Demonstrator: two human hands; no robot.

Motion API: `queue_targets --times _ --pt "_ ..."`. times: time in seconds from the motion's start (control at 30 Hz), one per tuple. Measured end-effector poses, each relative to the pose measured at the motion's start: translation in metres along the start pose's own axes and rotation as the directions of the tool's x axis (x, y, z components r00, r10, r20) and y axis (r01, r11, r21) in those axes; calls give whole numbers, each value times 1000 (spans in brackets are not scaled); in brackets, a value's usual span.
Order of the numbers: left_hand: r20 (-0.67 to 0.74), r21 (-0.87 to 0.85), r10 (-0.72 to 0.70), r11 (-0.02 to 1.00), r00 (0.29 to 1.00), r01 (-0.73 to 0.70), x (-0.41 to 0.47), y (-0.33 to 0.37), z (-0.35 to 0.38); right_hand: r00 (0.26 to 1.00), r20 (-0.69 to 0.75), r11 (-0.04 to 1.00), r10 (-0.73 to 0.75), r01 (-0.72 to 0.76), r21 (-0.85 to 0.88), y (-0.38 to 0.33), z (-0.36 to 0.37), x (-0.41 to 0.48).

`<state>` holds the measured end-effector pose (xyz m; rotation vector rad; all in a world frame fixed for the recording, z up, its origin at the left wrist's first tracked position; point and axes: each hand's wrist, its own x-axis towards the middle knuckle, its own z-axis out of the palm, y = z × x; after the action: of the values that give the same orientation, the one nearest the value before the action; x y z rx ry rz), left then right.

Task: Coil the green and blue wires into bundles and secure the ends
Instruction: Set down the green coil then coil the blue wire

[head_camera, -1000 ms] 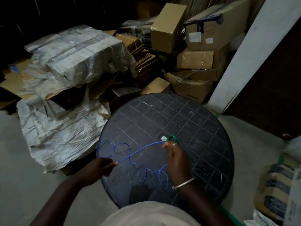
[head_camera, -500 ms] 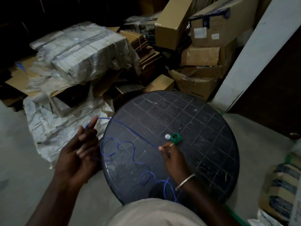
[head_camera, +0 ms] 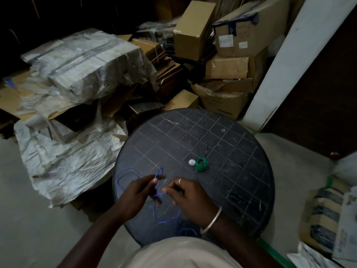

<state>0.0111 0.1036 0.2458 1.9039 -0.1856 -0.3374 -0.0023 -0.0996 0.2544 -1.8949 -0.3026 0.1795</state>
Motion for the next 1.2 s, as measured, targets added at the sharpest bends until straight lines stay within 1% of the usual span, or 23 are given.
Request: queue_targets --times 0.1,0.2,0.27,0.33,0.37,0.43,0.47,0.5,0.57,0.6,0.63,0.67,0.7,0.77,0.83,0.87,0.9,0.97,1.03,1.07,1.1,1.17,1.2 --pt "44 -299 -159 940 986 165 -8 -3 8 987 -121 987 103 -85 139 1 -9 2" --pt "139 -517 -287 795 948 316 -13 -7 -2 972 -82 958 219 -198 208 12 -13 7" --pt "260 -726 -259 583 930 366 -13 -10 -19 971 23 939 239 -237 249 20 -19 7" --pt "345 -893 -89 276 934 356 -11 -12 -37 968 92 902 233 -250 352 31 -25 6" --pt "281 -941 -44 185 959 284 -11 -13 -44 960 106 845 257 -277 457 36 -27 6" --pt "154 -987 -58 40 986 157 -12 -12 -56 930 138 693 342 -348 631 45 -27 8" --pt "135 -990 -56 -45 989 133 -12 -12 -62 916 136 671 377 -371 642 50 -25 10" --pt "132 -981 -70 -153 989 120 -13 -11 -68 903 109 707 415 -396 585 53 -21 11" --pt "93 -952 -131 -303 987 49 -8 -11 -77 893 5 835 449 -422 352 61 -14 10" --pt "25 -949 -197 -313 980 -38 -4 -11 -78 905 -33 890 424 -410 201 62 -12 9" --pt "-73 -959 -301 -240 951 -149 1 -10 -80 925 -29 925 378 -376 60 60 -10 6" --pt "-188 -962 -374 -114 908 -247 7 -8 -84 943 17 943 331 -330 -43 55 -8 3" --pt "-316 -948 -394 84 863 -308 12 -6 -82 956 82 955 283 -273 -117 46 -6 0" --pt "-466 -826 -278 476 840 -302 20 -1 -66 962 206 974 182 -147 -171 25 -1 -6" --pt "-443 -599 -126 778 888 -189 21 -3 -42 953 292 992 83 -51 -118 3 5 -7" --pt "-371 -475 -89 873 924 -106 19 -3 -30 951 307 997 41 -19 -76 -6 9 -6" --pt "-273 -369 -75 929 959 -32 16 -3 -19 956 293 999 7 4 -37 -11 12 -3" --pt "-21 -251 -95 964 995 87 9 2 -3 984 178 999 -21 13 46 -21 11 3" --pt "189 -271 -168 938 967 216 0 3 1 1000 -7 992 28 -27 125 -17 2 11" --pt "256 -344 -195 897 947 278 -5 2 -2 994 -86 987 70 -57 150 -13 -3 15" --pt "325 -468 -202 815 924 343 -10 2 -7 984 -138 981 109 -84 173 -7 -9 19" --pt "500 -725 -139 472 855 501 -14 3 -16 972 -155 965 174 -137 222 5 -17 24" --pt "556 -772 -81 320 827 550 -14 2 -21 974 -121 958 193 -160 238 10 -20 25"
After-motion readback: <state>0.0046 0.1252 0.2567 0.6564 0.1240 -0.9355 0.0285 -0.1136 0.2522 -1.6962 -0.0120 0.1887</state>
